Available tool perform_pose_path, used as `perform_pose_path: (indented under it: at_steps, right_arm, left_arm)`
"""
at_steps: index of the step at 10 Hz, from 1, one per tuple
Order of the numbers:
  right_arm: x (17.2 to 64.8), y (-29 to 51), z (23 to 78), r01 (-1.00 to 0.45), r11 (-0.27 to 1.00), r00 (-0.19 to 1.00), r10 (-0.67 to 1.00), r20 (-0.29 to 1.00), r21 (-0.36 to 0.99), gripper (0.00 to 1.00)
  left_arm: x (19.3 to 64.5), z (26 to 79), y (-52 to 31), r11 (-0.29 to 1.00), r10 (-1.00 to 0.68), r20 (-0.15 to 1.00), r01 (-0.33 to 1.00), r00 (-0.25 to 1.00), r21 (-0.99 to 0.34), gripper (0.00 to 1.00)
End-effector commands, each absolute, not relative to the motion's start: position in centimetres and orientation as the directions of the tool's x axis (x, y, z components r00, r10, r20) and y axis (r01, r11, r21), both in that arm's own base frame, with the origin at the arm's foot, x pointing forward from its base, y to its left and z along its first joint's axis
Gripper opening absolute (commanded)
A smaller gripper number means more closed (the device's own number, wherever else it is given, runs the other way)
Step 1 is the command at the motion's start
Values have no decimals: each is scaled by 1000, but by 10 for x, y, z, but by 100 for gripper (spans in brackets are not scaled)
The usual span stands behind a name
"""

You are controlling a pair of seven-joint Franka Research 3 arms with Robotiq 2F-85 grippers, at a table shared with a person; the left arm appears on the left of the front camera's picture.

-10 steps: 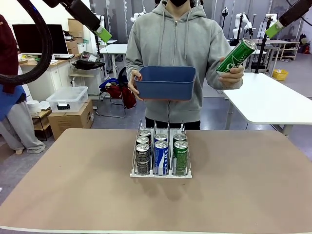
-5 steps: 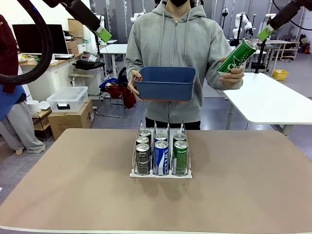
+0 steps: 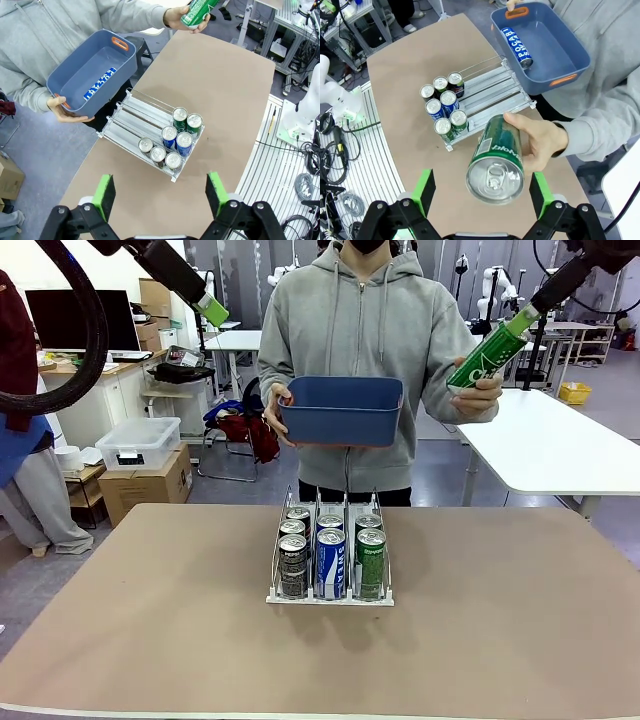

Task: Fill the beverage cans into the dispenser.
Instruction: Pick up the Sprite handed by the human.

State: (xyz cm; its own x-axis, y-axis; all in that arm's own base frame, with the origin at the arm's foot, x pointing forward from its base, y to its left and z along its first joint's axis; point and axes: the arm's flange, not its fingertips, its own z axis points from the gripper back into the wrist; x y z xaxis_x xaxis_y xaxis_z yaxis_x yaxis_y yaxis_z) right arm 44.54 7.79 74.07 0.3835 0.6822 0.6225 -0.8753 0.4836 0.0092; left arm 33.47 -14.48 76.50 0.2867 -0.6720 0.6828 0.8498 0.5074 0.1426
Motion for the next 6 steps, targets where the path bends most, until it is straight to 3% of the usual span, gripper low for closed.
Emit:
perform_pose_path:
  at_steps: [1,6]
  right_arm:
    - [454,80,738,-876,482,388,686,615,14,100]
    - [463,94,723,-888,459,383,698,606,33,100]
  left_arm:
    - [336,764,-142,509,-669,684,850,291,136,96]
    - [336,764,-142,509,-669,684,850,291,136,96]
